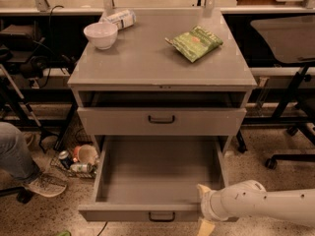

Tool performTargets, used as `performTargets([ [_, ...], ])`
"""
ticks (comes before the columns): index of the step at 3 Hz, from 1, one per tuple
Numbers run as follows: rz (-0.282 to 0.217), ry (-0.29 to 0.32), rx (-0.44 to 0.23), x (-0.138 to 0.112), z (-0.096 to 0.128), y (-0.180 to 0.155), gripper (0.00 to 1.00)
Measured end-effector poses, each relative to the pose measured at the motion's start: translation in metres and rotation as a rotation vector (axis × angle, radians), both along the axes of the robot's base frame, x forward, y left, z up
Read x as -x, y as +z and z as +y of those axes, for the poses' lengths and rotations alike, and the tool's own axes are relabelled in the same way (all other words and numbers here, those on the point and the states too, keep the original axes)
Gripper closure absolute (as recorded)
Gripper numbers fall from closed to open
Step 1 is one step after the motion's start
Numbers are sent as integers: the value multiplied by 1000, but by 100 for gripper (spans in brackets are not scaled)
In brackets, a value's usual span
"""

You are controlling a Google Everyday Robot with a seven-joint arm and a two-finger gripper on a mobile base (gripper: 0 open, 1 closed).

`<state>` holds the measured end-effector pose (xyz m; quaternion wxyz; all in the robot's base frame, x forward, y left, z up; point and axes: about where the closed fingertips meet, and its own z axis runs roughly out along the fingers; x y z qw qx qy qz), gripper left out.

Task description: Open middle drawer

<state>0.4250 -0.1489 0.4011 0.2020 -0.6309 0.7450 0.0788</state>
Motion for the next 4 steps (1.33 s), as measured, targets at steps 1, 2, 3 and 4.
performTargets([
  [1,-11,-6,0,-2,-5,7,0],
  [2,-95,-29,-8,-11,-22,44,0],
  [3,-209,-105,-3,-20,-61,100,0],
  [4,-282,-187,-15,-32,-106,146,0],
])
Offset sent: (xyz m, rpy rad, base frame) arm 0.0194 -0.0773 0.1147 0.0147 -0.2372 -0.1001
